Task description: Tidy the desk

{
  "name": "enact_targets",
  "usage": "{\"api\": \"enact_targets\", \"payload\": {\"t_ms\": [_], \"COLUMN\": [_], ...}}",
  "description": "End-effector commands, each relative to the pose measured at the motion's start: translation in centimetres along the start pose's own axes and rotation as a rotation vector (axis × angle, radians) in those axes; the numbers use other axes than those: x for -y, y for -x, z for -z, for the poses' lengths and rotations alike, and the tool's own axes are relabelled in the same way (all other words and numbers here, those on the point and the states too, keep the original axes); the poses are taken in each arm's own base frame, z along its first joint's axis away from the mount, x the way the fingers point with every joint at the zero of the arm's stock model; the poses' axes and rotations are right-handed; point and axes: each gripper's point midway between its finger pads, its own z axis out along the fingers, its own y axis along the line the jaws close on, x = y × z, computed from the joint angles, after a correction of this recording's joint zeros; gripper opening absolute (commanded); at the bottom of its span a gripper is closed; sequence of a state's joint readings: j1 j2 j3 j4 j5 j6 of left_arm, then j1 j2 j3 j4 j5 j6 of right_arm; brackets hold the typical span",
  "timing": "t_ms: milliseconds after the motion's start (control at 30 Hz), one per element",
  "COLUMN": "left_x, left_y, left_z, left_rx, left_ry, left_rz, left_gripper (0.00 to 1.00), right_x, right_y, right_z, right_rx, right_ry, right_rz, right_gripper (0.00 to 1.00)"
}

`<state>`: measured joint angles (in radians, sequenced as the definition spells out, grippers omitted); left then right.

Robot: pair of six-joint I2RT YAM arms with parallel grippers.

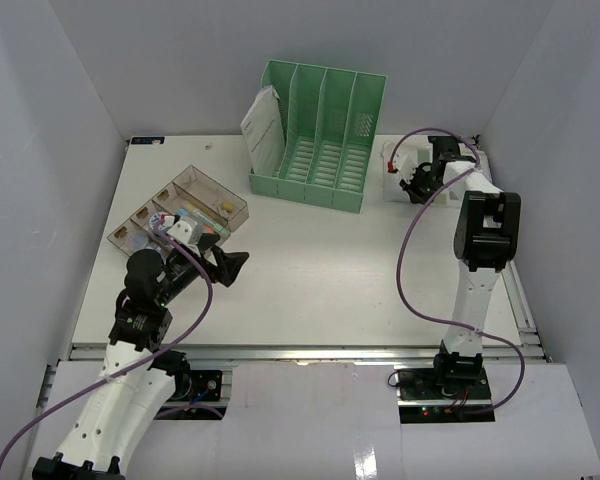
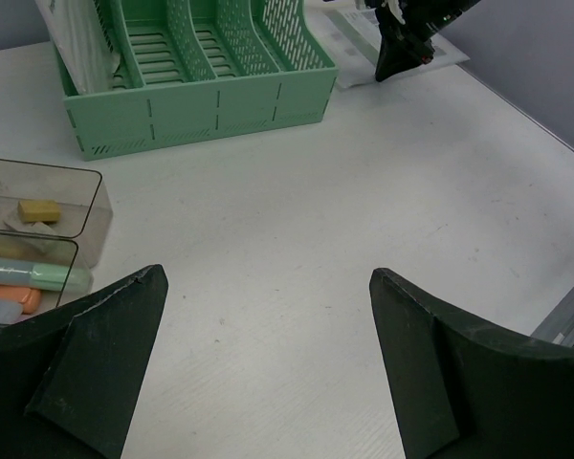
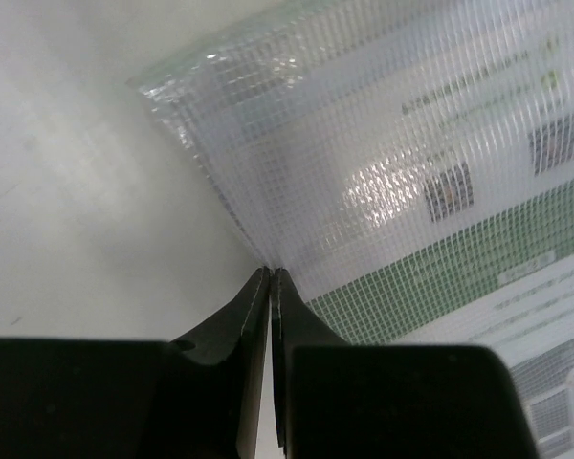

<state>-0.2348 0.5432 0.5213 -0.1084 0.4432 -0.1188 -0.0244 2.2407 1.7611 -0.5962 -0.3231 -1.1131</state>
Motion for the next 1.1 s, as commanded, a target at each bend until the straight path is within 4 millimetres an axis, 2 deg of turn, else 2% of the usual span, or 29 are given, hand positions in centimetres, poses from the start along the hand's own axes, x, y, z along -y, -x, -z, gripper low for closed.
{"api": "enact_targets", "payload": {"t_ms": [0, 167, 233, 300, 367, 467, 533, 600, 667, 767, 833, 1067], "left_x": [1.6, 3.5, 4.4, 5.2, 5.7, 6.2, 7.6, 8.4, 10.4, 11.9, 13.8, 18.4], "left_y": [0.7, 0.7, 0.7, 1.3, 0.8, 0.3, -0.1, -0.3, -0.8, -1.4, -1.6, -4.0], "left_z": [-0.7, -1.9, -2.1, -1.9, -2.0, -2.7, -3.5, -4.8, -6.0, -9.2, -10.9, -17.1], "left_rx": [0.023, 0.048, 0.066, 0.115, 0.115, 0.095, 0.066, 0.062, 0.026, -0.011, -0.033, -0.151], "left_ry": [-0.093, -0.202, -0.256, -0.306, -0.322, -0.309, -0.327, -0.3, -0.325, -0.295, -0.31, -0.286], "left_rz": [0.068, 0.333, 0.456, 0.512, 0.604, 0.677, 0.704, 0.732, 0.744, 0.772, 0.796, 0.89], "left_gripper": [0.98, 0.98, 0.98, 0.98, 0.98, 0.98, 0.98, 0.98, 0.98, 0.98, 0.98, 0.98], "right_x": [-6.1, -10.9, -12.8, -15.0, -17.1, -19.1, -20.7, -21.7, -22.6, -23.6, -24.3, -26.4], "right_y": [-1.5, 0.1, 0.5, 0.9, 1.3, 2.2, 2.7, 3.4, 4.1, 4.9, 5.3, 5.5], "right_z": [4.1, 8.9, 10.2, 11.8, 13.1, 15.1, 15.9, 16.9, 17.8, 18.9, 19.3, 20.0], "right_rx": [0.025, 0.115, 0.145, 0.176, 0.204, 0.251, 0.293, 0.331, 0.367, 0.402, 0.428, 0.472], "right_ry": [0.119, 0.129, 0.137, 0.141, 0.153, 0.155, 0.173, 0.172, 0.177, 0.184, 0.194, 0.193], "right_rz": [-0.16, -0.157, -0.154, -0.147, -0.143, -0.134, -0.14, -0.129, -0.118, -0.1, -0.096, -0.066], "right_gripper": [0.08, 0.08, 0.08, 0.08, 0.08, 0.08, 0.08, 0.08, 0.08, 0.08, 0.08, 0.08]}}
